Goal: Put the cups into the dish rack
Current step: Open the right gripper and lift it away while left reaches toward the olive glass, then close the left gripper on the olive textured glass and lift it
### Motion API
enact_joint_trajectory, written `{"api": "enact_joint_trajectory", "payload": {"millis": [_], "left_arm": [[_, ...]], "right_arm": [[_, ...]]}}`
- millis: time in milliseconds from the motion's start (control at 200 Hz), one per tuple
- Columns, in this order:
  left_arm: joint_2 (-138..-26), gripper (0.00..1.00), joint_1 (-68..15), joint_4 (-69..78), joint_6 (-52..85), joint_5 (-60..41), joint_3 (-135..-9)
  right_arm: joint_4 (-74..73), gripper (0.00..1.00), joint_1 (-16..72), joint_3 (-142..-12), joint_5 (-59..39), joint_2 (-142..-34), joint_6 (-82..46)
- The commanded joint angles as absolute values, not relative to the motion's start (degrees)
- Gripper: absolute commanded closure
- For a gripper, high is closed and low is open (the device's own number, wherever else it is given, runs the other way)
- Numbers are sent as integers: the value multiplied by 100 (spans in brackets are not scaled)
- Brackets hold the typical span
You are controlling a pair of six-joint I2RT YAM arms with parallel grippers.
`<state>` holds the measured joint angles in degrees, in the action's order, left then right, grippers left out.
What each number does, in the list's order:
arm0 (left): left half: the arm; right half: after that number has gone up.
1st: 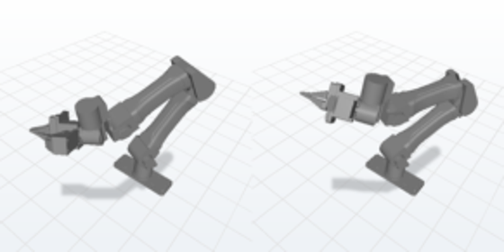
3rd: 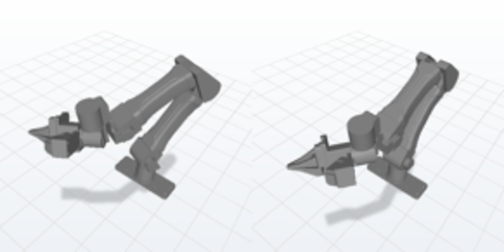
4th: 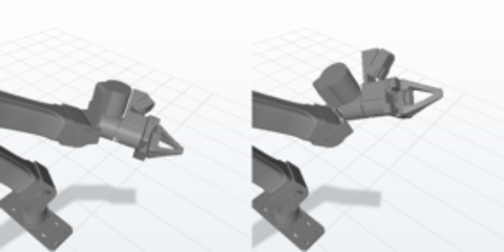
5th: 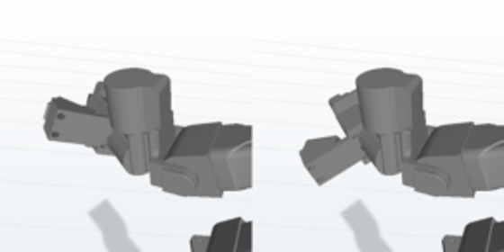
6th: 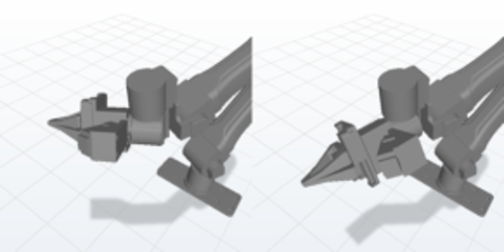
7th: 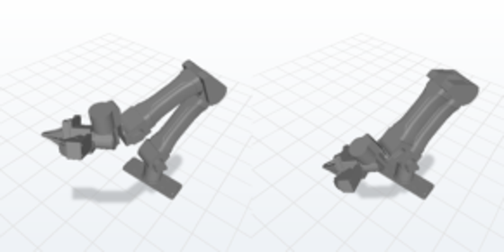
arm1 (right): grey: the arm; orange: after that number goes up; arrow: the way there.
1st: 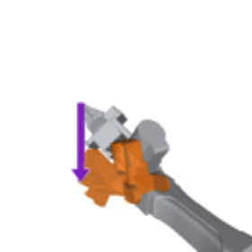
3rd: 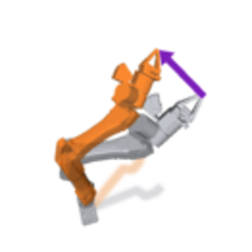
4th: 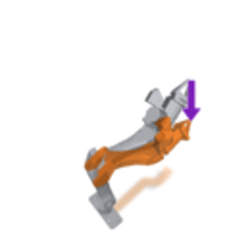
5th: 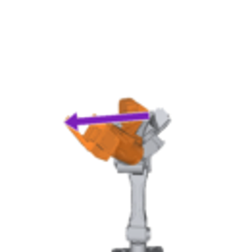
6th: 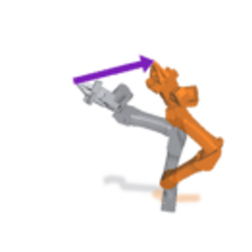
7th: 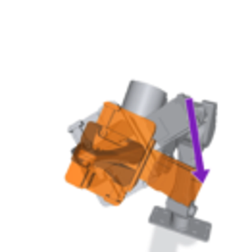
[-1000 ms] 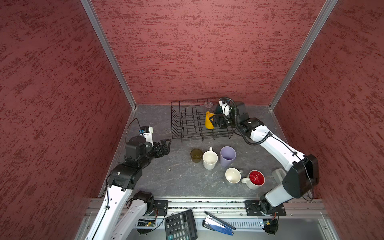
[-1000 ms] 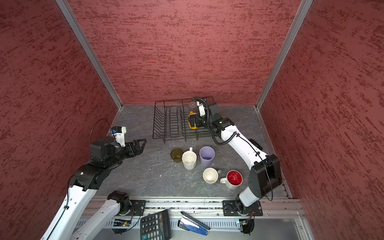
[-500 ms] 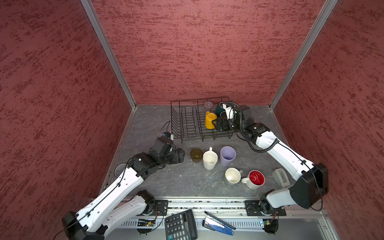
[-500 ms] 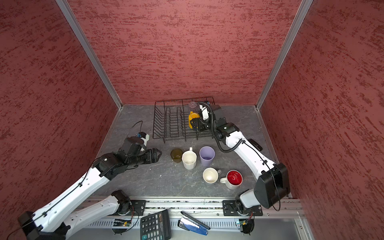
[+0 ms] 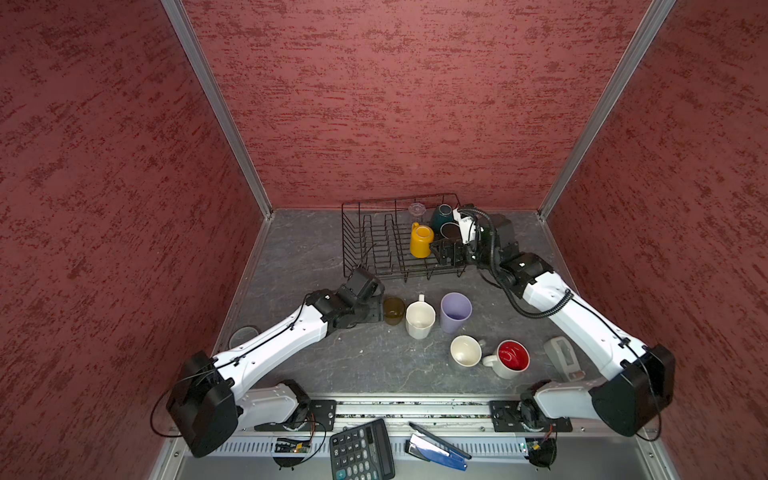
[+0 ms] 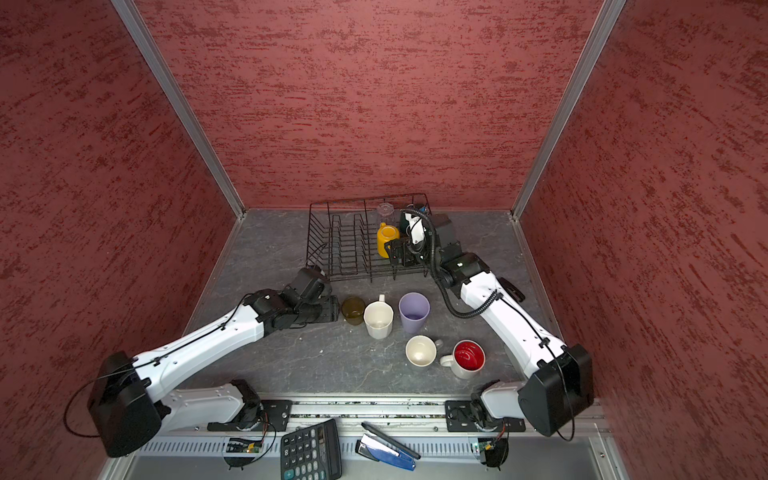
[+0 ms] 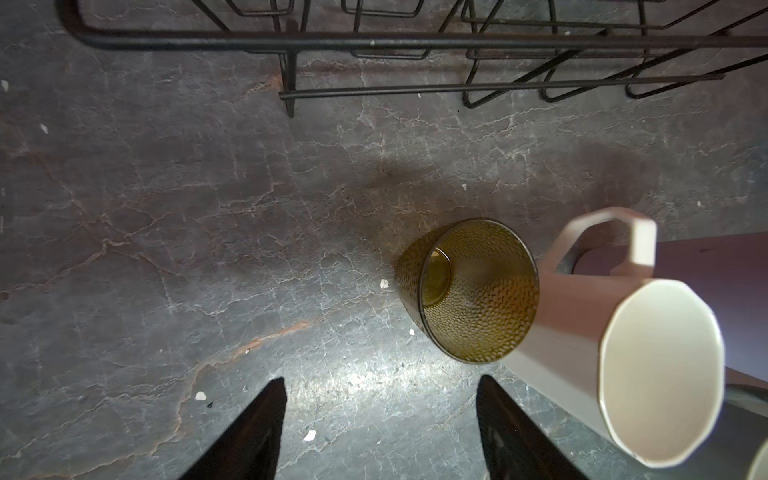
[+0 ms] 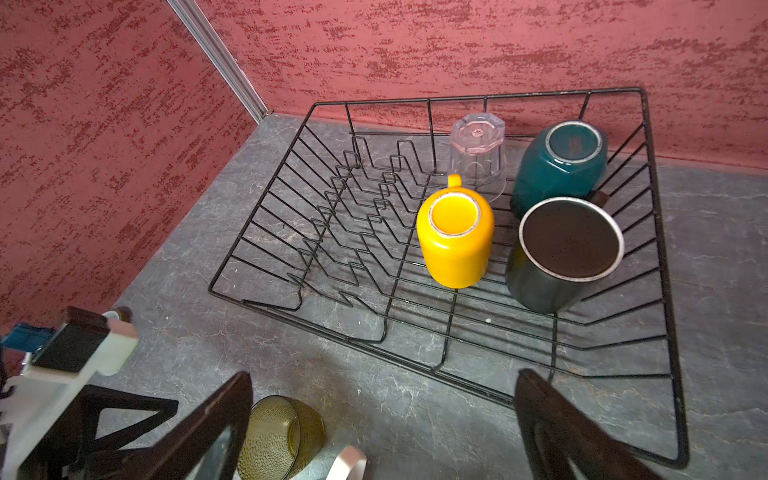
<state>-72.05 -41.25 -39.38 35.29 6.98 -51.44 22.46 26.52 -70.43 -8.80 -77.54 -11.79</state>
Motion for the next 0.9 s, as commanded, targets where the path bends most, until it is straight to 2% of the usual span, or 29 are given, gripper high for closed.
{"api": "enact_joint_trajectory", "payload": {"millis": [0,556,701,892], "left_arm": [[-7407,28,-4186,-3671,3580,792,-5299],[-8808,30,-4245,-3263,3546,792,-5692],[-9071,35,-4254,-3254,3540,744,-5757],[-9242,49,-4237,-3308,3531,725,-5801]], "right_arm": [[2250,1,2617,-7017,-844,-7555,-1170],[2297,1,2596,-6840,-800,-7424,-1053],[2283,1,2599,-6820,-799,-7411,-1052],[2259,1,2587,-6820,-822,-7450,-1037]]}}
